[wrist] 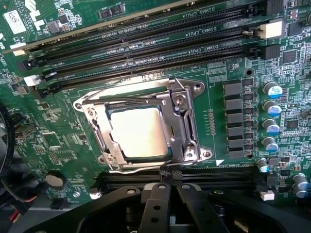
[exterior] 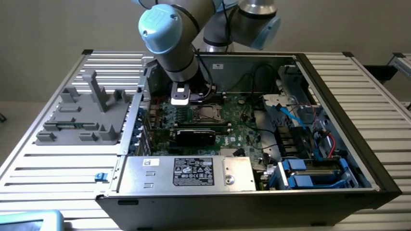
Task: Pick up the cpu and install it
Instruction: 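Install the first cpu locking lever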
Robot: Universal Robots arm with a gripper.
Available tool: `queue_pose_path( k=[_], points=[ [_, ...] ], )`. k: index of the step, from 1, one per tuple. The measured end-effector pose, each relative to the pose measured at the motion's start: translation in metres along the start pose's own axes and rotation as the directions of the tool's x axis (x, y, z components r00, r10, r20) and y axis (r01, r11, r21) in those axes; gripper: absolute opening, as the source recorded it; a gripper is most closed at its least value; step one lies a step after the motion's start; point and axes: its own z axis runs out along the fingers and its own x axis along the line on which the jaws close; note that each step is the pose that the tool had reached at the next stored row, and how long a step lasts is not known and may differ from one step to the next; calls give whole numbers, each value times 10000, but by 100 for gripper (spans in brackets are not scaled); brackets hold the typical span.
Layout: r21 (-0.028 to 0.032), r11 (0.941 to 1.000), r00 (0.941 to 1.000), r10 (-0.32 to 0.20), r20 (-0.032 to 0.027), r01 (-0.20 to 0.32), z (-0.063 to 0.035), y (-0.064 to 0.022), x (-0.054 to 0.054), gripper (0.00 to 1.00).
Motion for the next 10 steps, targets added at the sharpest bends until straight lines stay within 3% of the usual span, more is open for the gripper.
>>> queue_pose_path(
  k=[10],
  points=[
    [-4, 10000, 10000, 12, -4, -12, 10, -6, 38, 11]
  ],
)
